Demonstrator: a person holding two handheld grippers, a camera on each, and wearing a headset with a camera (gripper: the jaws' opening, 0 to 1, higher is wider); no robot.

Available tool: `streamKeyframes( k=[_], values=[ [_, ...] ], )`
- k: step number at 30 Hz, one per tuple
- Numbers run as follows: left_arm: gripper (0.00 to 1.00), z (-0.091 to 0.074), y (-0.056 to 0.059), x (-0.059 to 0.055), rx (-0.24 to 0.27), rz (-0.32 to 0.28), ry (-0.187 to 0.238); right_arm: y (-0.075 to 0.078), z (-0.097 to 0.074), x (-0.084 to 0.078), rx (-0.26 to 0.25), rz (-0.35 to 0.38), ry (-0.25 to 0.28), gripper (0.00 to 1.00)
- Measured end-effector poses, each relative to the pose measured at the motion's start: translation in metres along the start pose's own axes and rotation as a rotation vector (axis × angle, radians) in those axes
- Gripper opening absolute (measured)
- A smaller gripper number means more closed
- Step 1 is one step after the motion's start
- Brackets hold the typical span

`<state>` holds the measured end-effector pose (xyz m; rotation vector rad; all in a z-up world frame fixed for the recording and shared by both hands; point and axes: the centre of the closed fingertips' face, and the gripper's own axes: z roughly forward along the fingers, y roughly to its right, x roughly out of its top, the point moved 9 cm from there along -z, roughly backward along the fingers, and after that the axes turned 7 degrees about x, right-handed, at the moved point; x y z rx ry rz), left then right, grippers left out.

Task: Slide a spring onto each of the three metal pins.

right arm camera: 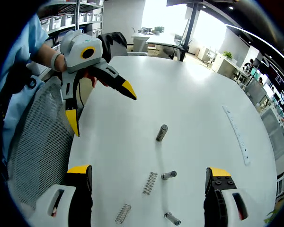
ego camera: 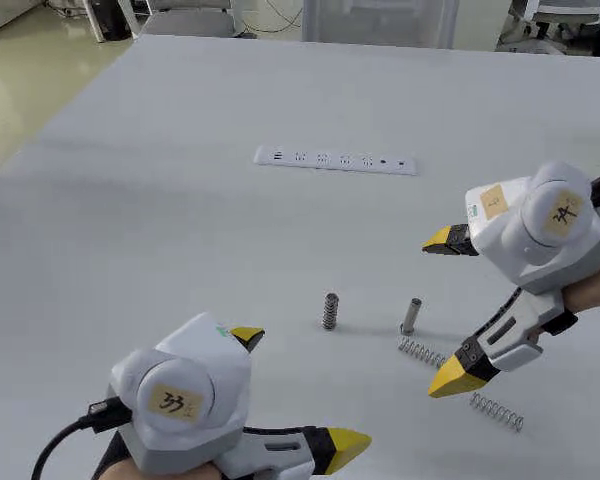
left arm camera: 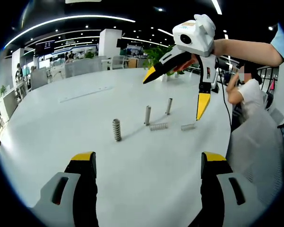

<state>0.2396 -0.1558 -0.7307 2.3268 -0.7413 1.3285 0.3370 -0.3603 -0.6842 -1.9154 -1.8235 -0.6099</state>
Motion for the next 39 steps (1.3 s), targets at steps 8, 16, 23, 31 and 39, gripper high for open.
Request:
streamKeyframes(
  k=[8,16,23,31,39],
  values=[
    [0.90,0.001,0.001,0.010,-0.025,0.041,0.001,-0.016,-0.021,-0.021,-0.075,0.085,0.092,0.99],
    [0.90,0.003,-0.001,0.013,-0.037,0.067,-0.005,-0.038,-0.037,-0.040,-0.132,0.157,0.141,0.99],
    [0.90,0.004,-0.003,0.014,-0.046,0.086,-0.019,-0.050,-0.044,-0.059,-0.178,0.230,0.185,0.99],
    [0.90,0.006,-0.006,0.014,-0.057,0.106,-0.033,-0.070,-0.048,-0.088,-0.206,0.323,0.202,0.99],
    [0.90,0.009,-0.008,0.016,-0.069,0.123,-0.044,-0.082,-0.054,-0.107,-0.238,0.388,0.208,0.98]
  ],
)
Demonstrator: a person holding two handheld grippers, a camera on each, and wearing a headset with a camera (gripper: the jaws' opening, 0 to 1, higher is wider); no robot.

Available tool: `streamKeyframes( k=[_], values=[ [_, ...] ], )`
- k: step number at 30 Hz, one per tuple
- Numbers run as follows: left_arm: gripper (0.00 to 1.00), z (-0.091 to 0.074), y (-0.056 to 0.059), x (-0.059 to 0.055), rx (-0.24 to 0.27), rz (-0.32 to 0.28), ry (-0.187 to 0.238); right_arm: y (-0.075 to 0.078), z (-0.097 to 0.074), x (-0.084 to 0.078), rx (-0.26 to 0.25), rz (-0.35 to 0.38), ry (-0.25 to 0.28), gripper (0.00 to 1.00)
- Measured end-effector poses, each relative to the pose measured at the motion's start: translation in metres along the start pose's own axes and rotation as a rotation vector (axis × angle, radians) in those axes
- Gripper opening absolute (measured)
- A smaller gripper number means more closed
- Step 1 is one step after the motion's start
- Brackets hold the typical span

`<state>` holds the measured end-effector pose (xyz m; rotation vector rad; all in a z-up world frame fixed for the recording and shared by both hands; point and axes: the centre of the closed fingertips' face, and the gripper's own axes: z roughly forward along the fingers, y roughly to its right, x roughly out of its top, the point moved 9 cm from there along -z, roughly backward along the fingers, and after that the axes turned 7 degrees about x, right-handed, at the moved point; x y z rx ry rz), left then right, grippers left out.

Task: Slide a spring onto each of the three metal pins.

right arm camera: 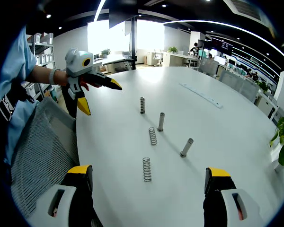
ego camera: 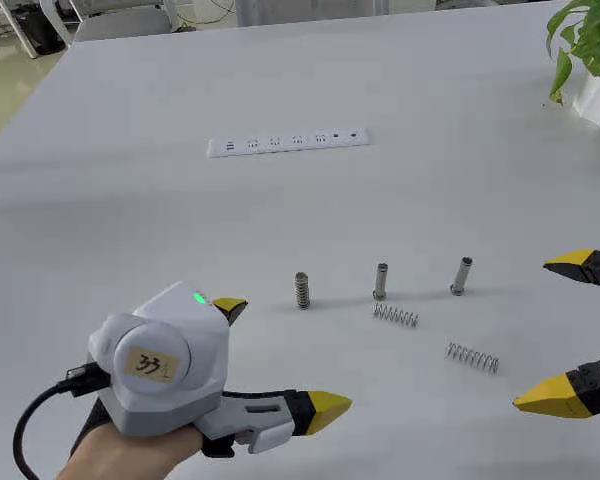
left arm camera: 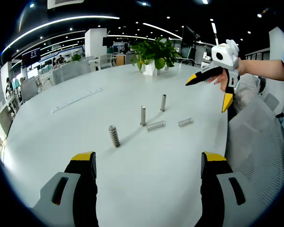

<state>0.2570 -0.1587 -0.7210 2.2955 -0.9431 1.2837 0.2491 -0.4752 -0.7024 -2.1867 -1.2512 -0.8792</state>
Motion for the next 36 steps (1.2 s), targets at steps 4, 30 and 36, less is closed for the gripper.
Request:
streamKeyframes(
  k=[4,30,36],
  values=[
    [0.90,0.002,-0.001,0.001,-0.004,0.007,-0.002,-0.002,-0.006,-0.008,-0.013,0.030,0.017,0.98],
    [0.87,0.024,0.007,0.015,-0.123,0.140,-0.029,-0.003,-0.015,-0.024,-0.038,0.103,0.027,0.96],
    [0.78,0.043,0.017,0.025,-0.177,0.198,-0.029,-0.006,-0.014,-0.029,-0.037,0.119,0.030,0.95]
  ],
)
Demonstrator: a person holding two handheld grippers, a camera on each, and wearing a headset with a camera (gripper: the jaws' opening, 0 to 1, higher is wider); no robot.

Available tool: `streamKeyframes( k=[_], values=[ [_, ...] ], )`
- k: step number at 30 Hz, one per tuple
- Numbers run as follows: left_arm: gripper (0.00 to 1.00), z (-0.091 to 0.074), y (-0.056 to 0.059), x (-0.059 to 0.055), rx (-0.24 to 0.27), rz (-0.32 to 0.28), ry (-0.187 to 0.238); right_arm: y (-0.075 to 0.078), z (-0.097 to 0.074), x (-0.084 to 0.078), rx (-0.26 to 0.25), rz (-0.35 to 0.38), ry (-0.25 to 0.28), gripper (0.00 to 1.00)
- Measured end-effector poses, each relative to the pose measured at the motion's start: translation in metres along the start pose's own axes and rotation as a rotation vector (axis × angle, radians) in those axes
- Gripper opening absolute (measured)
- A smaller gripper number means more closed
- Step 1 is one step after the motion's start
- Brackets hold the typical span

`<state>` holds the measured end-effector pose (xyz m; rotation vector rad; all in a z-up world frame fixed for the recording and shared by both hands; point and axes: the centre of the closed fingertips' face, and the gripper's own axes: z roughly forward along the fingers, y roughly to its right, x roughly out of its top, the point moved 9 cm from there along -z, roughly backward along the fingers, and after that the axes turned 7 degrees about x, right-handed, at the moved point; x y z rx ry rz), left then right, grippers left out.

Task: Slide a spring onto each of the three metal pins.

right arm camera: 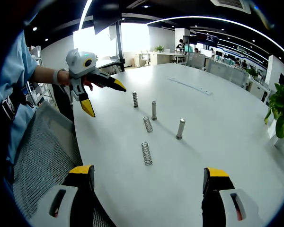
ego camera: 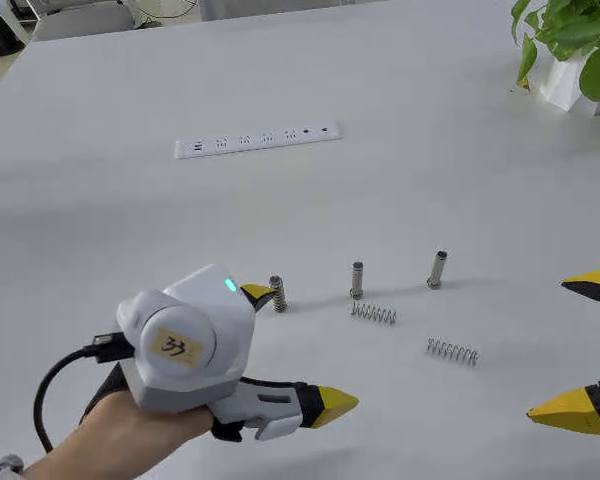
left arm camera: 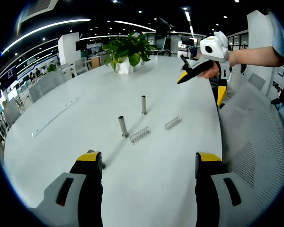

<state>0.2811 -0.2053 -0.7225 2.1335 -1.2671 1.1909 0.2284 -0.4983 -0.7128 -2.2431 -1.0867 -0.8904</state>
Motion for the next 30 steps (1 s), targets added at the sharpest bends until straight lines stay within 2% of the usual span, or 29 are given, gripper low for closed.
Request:
streamKeyframes(
  k=[7,13,16,22,30],
  values=[
    [0.72,0.028,0.005,0.004,-0.043,0.057,-0.023,-0.002,-0.003,-0.011,-0.008,0.032,0.006,0.94],
    [0.65,0.048,0.003,0.008,-0.053,0.062,-0.044,-0.003,-0.004,-0.020,-0.011,0.061,0.009,0.93],
    [0.61,0.056,0.002,0.011,-0.058,0.099,-0.060,-0.003,-0.005,-0.024,-0.012,0.075,0.011,0.93],
    [0.56,0.070,-0.003,0.014,-0.078,0.099,-0.080,-0.002,-0.006,-0.029,-0.016,0.100,0.020,0.92],
    [0.49,0.085,-0.003,0.014,-0.097,0.094,-0.104,-0.001,-0.007,-0.035,-0.021,0.128,0.030,0.91]
  ],
)
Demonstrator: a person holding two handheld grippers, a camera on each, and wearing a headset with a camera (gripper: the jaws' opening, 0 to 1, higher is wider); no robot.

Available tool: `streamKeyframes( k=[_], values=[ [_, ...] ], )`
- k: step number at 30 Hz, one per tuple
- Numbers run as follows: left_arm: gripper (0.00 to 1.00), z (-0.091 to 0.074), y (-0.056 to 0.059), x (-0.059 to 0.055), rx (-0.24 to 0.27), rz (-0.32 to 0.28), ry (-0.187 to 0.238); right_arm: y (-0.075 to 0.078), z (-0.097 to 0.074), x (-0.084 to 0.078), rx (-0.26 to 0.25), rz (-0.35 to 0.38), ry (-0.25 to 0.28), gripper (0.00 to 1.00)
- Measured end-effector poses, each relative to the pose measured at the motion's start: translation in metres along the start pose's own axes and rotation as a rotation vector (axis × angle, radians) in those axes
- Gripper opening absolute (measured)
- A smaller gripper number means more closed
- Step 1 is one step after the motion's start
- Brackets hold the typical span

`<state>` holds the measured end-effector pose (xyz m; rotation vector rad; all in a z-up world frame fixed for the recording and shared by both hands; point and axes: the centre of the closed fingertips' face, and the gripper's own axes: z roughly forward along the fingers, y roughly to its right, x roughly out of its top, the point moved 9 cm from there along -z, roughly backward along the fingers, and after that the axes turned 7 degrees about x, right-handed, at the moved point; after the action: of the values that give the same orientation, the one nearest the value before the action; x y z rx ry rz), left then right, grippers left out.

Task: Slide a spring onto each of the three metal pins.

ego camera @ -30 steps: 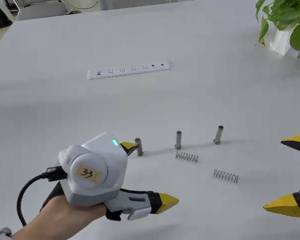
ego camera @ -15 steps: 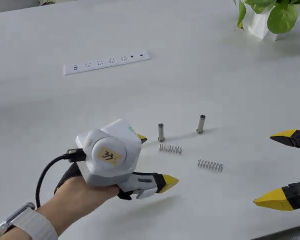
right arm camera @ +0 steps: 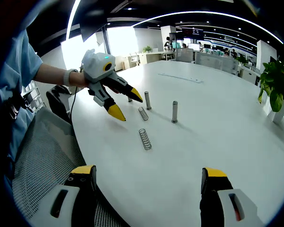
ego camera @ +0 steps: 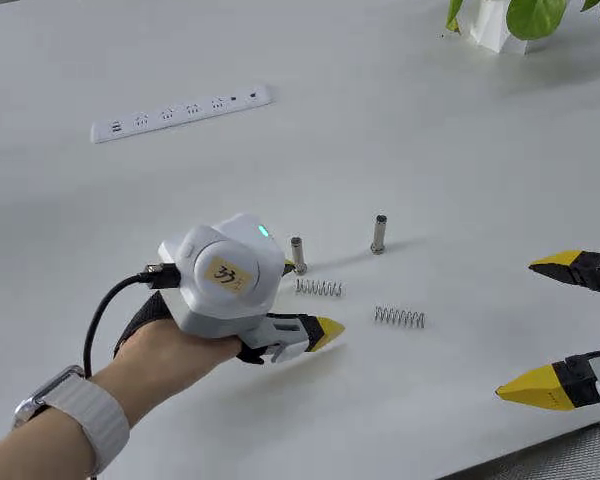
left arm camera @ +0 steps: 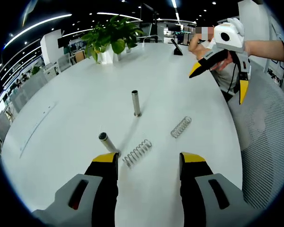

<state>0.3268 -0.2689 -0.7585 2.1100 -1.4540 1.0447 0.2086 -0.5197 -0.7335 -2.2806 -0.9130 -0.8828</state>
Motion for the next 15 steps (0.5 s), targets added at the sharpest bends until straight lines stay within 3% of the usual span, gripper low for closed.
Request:
streamKeyframes(
  k=[15],
  values=[
    [0.45,0.016,-0.001,-0.001,-0.030,0.009,-0.059,0.001,-0.001,-0.004,0.000,0.029,0.012,0.90]
  ],
)
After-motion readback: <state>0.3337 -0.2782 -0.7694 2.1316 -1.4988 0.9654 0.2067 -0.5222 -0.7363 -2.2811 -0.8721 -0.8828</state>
